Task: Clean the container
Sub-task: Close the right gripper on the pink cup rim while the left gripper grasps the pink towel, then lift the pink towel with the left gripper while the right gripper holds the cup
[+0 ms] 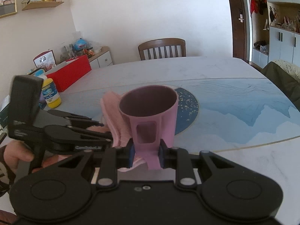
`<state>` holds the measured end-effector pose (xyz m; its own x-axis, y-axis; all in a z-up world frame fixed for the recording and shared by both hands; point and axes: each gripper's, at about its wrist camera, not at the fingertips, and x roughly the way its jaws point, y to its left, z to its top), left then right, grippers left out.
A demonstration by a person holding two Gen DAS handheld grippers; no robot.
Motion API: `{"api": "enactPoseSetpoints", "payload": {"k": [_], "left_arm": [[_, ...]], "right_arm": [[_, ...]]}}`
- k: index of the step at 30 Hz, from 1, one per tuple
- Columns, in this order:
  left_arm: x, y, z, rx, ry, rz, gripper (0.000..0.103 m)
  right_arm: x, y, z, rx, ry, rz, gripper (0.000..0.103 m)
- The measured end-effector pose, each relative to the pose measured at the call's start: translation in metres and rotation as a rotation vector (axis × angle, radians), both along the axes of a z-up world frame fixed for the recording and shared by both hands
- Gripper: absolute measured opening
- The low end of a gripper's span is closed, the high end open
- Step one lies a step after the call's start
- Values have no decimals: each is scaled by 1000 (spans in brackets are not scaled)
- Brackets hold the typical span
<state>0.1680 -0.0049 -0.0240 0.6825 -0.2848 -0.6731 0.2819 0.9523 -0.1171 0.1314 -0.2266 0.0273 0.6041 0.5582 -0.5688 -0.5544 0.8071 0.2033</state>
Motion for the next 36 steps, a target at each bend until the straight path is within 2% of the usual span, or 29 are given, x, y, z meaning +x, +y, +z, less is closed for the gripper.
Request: {"api": "enactPoseSetpoints", "payload": {"k": [8,10,12,14,17,22,27,31,34,36], "left_arm": [[-16,15,5,-4,16,-16,30],[-19,16,7,-9,27,-24,41],[-26,19,9,-10,26,-38,71],[-34,22,12,-3,7,-55,77],[-41,28,18,-29,18,-69,77],[-38,37,38,-160,17,-69,83],[-30,31,53,-206,-13,-61,84],[-13,20,44,-135,-7,4,87],[3,13,24,-44,72,46,87],[7,13,12,-26,121,51,87]], "right_arm": [[-1,1,-2,-5,-13,-19,24],[-1,1,-2,-5,-15,-20,24],[-1,1,-3,-5,-16,-21,24],[-2,1,-3,-6,-15,-21,24],[-2,2,-3,-8,-17,-22,24],[-3,4,-3,-16,-19,-25,24],[-5,5,-4,-21,-21,-27,24],[-6,6,-5,-24,-23,-30,24],[-7,6,-5,-26,-23,-31,24],[-7,5,-6,-25,-22,-30,24]]}}
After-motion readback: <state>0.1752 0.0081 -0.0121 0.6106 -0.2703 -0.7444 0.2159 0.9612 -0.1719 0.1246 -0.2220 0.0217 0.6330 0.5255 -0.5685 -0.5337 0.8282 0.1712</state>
